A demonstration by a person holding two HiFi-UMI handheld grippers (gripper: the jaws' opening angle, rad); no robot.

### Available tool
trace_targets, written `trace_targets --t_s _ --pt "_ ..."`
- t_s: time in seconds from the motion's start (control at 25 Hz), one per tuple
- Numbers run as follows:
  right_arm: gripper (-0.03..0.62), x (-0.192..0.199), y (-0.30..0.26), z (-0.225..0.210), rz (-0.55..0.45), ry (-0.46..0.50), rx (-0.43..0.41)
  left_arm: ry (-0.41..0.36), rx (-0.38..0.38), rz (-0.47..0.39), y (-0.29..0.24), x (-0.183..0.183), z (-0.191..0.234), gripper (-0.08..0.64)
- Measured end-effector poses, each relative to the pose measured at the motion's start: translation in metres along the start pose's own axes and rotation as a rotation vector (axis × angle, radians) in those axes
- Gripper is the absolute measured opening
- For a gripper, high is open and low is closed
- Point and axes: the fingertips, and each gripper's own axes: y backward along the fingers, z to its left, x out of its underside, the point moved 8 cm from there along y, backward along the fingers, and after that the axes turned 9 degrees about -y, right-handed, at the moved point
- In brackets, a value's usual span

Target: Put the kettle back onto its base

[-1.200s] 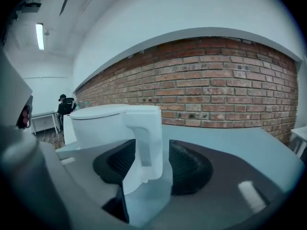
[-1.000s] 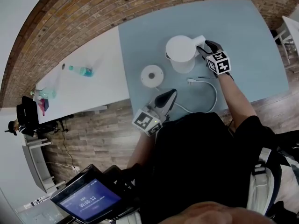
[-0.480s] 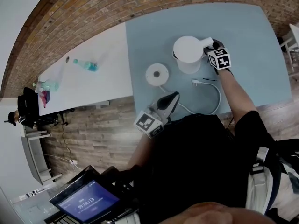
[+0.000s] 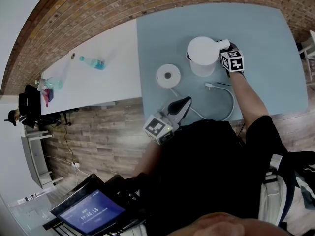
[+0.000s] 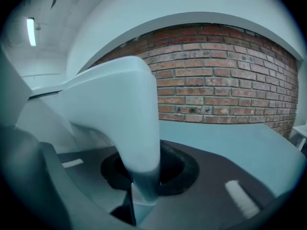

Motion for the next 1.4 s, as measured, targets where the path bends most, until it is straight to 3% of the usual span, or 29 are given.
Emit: trace_targets --t_s 1.4 --pt "0.077 -0.002 0.007 0.002 -0.036 -0.100 0.050 0.020 -0.005 -0.016 0.013 0.000 -0.005 0.005"
